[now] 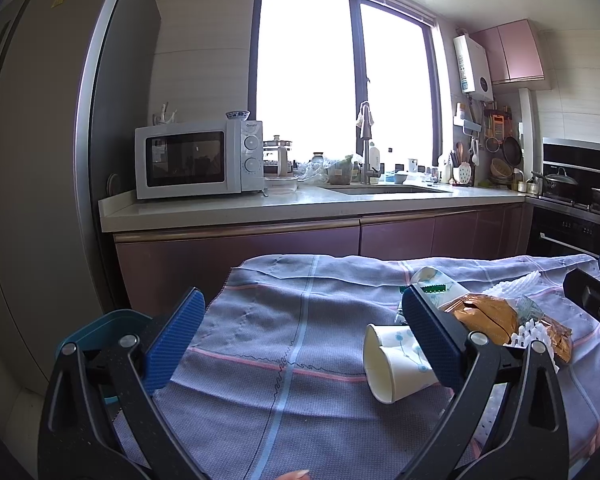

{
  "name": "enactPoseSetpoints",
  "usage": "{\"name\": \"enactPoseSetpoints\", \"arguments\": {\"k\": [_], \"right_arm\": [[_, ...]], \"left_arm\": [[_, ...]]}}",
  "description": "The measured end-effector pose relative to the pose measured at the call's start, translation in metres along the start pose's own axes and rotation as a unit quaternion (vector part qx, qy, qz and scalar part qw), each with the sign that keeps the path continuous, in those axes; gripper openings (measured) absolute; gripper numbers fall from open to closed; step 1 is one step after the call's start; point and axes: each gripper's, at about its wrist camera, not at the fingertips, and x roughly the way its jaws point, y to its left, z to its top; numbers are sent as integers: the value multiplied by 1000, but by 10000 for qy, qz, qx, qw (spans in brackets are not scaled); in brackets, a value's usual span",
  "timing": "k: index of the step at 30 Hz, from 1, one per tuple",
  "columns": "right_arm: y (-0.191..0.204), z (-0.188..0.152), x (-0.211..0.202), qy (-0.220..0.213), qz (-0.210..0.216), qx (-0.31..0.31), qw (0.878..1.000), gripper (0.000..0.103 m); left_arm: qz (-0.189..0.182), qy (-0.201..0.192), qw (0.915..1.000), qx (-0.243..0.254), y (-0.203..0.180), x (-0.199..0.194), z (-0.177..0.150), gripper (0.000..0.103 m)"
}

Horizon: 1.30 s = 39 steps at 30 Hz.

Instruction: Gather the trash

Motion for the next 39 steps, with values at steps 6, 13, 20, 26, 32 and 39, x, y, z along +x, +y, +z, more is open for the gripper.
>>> {"name": "enactPoseSetpoints", "arguments": {"k": [6,13,20,26,32,39], "right_arm": [[-1,0,4,33,37,13,10000,97],[-4,-2,8,87,67,55,9999,97],[-8,-7,10,205,128,118,9996,97],[-14,-17,15,544,283,127,9980,97],[-16,-35,23,1130,687,135,9911,97],[-18,-47,26,1539,1082,121,9821,79]], "left_arm": [[-2,14,10000,19,-2,1,-1,97],[-17,76,10000,43,-5,5,-1,97],[-68,109,9998,133,-10,8,-4,97],[-234,319,9991,168,-14,17,-8,97],[-731,896,9932,166,-21,39,-17,97],[-1349,1459,9796,311,-37,65,-26,97]]}}
